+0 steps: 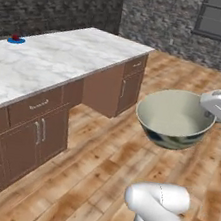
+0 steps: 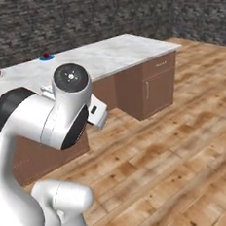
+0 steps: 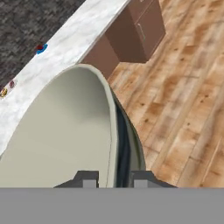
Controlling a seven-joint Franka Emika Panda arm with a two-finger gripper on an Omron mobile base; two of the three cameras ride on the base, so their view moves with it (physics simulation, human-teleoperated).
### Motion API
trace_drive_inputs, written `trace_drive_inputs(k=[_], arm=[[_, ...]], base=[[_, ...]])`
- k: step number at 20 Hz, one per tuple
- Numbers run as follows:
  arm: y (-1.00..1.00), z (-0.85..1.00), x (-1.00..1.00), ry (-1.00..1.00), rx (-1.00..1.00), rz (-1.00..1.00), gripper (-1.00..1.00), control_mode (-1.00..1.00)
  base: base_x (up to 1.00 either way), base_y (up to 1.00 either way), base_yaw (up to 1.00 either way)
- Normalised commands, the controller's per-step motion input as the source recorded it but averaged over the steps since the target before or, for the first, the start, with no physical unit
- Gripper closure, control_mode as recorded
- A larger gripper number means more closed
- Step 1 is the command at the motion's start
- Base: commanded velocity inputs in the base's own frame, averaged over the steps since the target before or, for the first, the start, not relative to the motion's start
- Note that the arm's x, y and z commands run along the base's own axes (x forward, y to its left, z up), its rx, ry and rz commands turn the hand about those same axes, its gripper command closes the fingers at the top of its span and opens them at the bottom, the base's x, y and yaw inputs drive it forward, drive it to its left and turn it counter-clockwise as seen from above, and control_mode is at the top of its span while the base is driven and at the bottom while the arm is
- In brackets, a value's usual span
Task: Take the smaller bowl and place it next to the appetizer plate on the dining counter , and place the larger bowl next to the plate with cooked food.
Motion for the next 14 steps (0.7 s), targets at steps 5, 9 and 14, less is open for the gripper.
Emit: trace_drive_inputs(k=[5, 9, 14], arm=[[0.0, 0.0, 0.0, 0.0, 0.0, 0.0, 1.0, 1.0], [0.0, 0.0, 0.0, 0.0, 0.0, 0.0, 1.0, 1.0], [0.0, 0.0, 0.0, 0.0, 0.0, 0.0, 1.0, 1.0]], base=[[-0.52, 1.0, 0.46], [-0.08, 1.0, 0.33], [0.08, 1.0, 0.22]])
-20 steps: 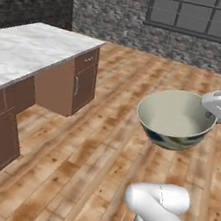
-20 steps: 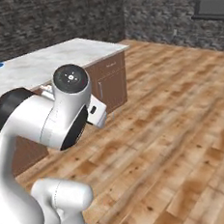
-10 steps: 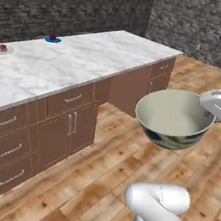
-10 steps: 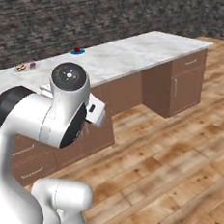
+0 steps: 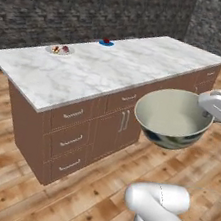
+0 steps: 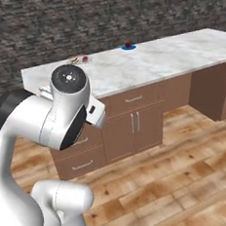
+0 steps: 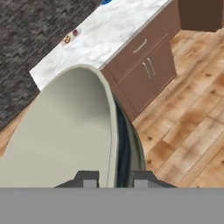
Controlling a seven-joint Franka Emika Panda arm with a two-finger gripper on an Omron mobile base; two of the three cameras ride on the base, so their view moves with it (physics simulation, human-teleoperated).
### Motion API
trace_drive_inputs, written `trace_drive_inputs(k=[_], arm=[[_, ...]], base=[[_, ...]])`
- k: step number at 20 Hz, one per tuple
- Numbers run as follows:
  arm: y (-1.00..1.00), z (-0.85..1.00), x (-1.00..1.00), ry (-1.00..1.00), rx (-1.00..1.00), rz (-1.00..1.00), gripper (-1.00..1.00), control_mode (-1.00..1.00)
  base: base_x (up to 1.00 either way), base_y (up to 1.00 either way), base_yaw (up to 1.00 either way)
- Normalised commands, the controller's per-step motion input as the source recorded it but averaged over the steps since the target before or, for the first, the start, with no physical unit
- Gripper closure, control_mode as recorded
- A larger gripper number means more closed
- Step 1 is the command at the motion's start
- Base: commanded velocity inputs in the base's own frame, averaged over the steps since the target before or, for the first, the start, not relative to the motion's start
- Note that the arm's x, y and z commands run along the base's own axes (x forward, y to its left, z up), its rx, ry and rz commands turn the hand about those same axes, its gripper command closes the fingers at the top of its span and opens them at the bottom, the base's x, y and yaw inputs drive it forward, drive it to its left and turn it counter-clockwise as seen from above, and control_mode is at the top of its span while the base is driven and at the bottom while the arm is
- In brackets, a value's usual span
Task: Take the smaller bowl and place it next to the appetizer plate on the dining counter , and place the larger bowl next to the plate with cooked food.
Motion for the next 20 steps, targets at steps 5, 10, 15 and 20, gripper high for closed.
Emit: trace_drive_inputs(k=[5, 10, 15, 20], arm=[[0.0, 0.0, 0.0, 0.0, 0.0, 0.0, 1.0, 1.0], [0.0, 0.0, 0.0, 0.0, 0.0, 0.0, 1.0, 1.0], [0.0, 0.0, 0.0, 0.0, 0.0, 0.0, 1.0, 1.0], [0.0, 0.0, 0.0, 0.0, 0.0, 0.0, 1.0, 1.0]], base=[[0.28, 1.0, 0.19], [0.61, 1.0, 0.14], [0.6, 1.0, 0.05], [0.21, 1.0, 0.01]])
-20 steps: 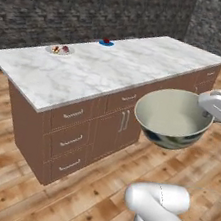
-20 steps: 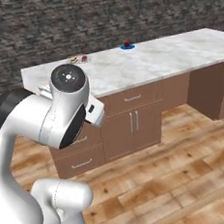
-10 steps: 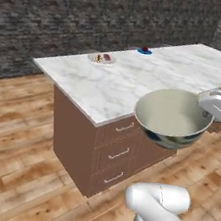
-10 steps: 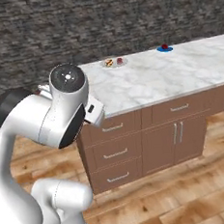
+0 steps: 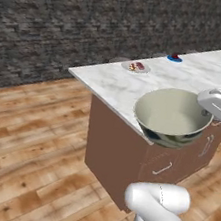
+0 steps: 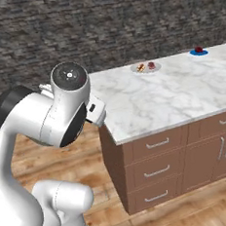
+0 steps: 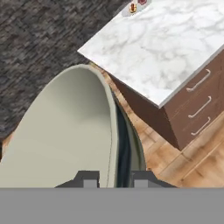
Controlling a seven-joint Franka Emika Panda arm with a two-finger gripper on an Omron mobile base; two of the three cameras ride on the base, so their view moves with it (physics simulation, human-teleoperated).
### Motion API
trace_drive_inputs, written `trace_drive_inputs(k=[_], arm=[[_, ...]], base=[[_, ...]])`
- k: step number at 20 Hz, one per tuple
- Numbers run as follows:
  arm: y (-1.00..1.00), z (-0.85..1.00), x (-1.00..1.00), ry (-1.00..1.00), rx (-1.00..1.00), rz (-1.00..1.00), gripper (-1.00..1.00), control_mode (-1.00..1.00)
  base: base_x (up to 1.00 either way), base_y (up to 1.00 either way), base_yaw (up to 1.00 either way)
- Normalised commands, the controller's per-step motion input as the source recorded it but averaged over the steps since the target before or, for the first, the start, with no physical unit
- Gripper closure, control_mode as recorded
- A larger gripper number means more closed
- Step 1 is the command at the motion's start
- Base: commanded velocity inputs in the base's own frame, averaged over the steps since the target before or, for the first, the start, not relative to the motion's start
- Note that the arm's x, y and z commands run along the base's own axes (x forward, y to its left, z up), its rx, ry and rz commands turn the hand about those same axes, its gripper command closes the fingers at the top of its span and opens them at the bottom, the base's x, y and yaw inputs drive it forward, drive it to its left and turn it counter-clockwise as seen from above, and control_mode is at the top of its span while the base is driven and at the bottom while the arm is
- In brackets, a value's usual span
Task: Take the smaller bowl and place it next to the appetizer plate on the dining counter , and place the larger bowl next to the plate with cooked food.
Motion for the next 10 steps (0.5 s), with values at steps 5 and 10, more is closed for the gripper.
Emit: trace_drive_inputs(k=[5, 10], arm=[[0.0, 0.0, 0.0, 0.0, 0.0, 0.0, 1.0, 1.0], [0.0, 0.0, 0.0, 0.0, 0.0, 0.0, 1.0, 1.0]], base=[[0.31, 0.81, -0.18], [0.55, 0.71, -0.42]])
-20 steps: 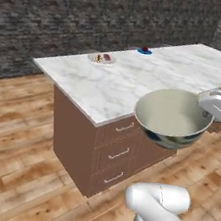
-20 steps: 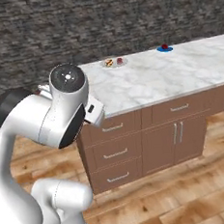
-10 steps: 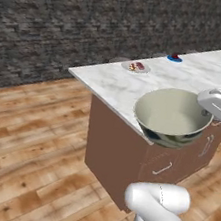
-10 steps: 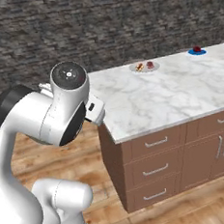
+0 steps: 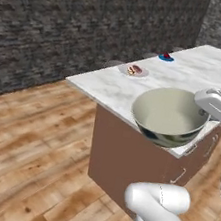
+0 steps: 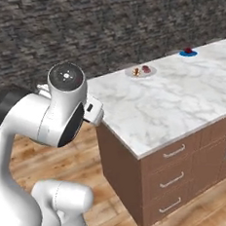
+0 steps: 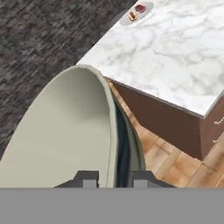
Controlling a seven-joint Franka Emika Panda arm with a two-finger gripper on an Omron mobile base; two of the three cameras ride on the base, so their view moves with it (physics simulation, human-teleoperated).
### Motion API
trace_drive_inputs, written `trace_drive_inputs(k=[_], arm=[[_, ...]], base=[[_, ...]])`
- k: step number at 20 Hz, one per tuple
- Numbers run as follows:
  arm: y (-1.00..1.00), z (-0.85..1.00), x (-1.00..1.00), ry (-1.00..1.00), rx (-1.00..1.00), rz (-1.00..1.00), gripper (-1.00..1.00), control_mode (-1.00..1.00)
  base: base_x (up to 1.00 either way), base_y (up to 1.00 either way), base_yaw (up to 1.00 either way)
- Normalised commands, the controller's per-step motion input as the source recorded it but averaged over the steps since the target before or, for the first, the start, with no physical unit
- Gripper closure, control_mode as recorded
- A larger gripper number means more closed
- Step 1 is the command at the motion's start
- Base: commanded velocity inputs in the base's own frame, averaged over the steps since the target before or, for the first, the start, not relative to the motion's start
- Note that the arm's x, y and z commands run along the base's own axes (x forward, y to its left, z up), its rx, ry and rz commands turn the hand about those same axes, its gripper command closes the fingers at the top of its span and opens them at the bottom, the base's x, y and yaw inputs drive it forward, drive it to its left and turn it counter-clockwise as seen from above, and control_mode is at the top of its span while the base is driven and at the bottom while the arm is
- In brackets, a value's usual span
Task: Take the smaller bowl and place it next to the appetizer plate on the dining counter , and place the larger bowl next to the plate with cooked food.
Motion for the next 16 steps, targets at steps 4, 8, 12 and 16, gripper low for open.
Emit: trace_drive_inputs(k=[4, 8, 12, 16], arm=[[0.0, 0.0, 0.0, 0.0, 0.0, 0.0, 1.0, 1.0], [0.0, 0.0, 0.0, 0.0, 0.0, 0.0, 1.0, 1.0], [0.0, 0.0, 0.0, 0.0, 0.0, 0.0, 1.0, 1.0], [0.0, 0.0, 0.0, 0.0, 0.0, 0.0, 1.0, 1.0]], base=[[0.57, 0.76, -0.44], [0.25, 0.71, -0.41], [0.09, 0.93, -0.38], [0.01, 1.0, -0.37]])
